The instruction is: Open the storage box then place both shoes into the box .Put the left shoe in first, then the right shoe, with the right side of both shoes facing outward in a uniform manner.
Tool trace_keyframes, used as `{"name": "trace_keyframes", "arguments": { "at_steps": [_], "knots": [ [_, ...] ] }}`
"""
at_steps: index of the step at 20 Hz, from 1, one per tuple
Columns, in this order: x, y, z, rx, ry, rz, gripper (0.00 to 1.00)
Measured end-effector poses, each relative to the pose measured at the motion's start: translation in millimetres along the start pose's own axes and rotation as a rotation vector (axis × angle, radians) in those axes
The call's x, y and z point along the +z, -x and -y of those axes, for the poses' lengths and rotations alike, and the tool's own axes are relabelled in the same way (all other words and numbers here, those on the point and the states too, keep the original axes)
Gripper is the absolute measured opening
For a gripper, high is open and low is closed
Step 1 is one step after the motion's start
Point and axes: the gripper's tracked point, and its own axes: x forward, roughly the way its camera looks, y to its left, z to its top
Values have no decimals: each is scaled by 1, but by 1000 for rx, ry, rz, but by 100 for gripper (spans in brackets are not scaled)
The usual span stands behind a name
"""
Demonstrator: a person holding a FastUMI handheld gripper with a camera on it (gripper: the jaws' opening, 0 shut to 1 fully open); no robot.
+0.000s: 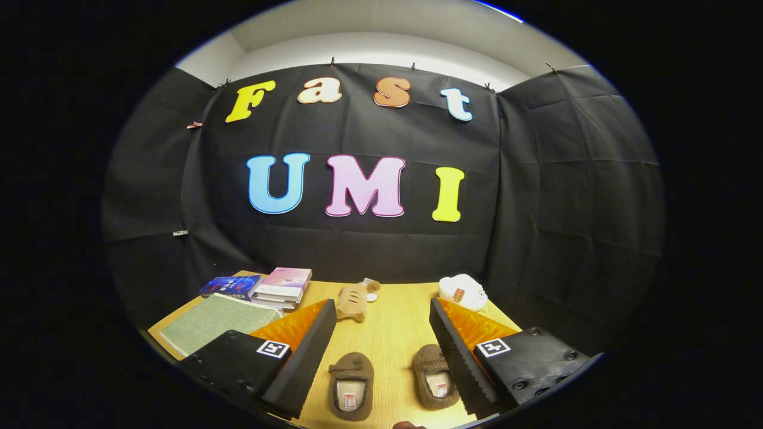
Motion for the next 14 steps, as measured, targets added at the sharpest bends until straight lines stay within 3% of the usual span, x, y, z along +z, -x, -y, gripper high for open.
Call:
{"name": "trace_keyframes", "arguments": {
  "at_steps": [7,14],
  "knots": [
    [-8,-3,-3,4,-14,-24,98],
    [-21,-12,-34,116,-54,-74,98]
  ]
}}
